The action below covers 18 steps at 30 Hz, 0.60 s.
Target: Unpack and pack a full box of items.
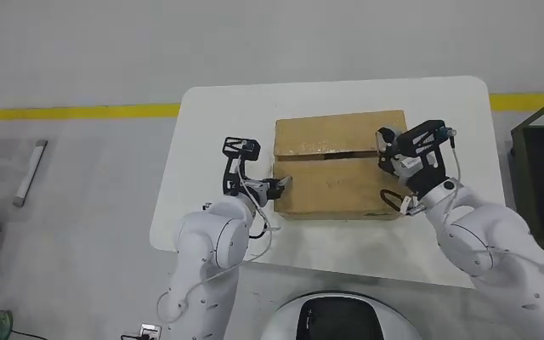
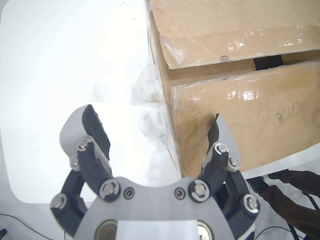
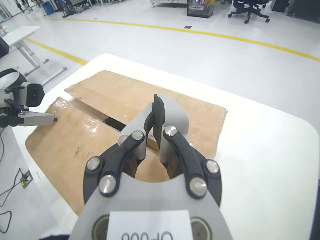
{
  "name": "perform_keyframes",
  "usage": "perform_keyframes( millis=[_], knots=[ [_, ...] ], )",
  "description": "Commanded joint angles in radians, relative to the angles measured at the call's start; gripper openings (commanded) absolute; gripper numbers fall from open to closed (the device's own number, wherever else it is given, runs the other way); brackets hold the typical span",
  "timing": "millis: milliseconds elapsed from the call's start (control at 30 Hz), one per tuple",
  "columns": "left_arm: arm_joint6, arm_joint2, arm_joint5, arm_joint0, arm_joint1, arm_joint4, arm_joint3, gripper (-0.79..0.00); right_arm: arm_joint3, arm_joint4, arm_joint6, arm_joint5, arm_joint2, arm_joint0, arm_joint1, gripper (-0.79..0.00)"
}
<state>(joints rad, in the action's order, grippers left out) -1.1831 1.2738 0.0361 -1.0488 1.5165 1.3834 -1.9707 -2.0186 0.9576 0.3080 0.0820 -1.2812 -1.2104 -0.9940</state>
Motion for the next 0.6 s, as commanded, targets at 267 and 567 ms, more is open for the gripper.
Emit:
perform_keyframes(
  millis=[267,567],
  knots=[
    [0.001,-0.001,0.003,0.000,-0.005,0.003,-0.002,0.000,0.113,0.039,-0.025,0.002,0.088,0.068,-0.027,-0.785],
    [-0.033,0.072,0.051,-0.029,-0.015,0.024,-0.096,0.000,0.125,0.074,-0.010,0.005,0.103,0.079,-0.041,-0.785]
  ],
)
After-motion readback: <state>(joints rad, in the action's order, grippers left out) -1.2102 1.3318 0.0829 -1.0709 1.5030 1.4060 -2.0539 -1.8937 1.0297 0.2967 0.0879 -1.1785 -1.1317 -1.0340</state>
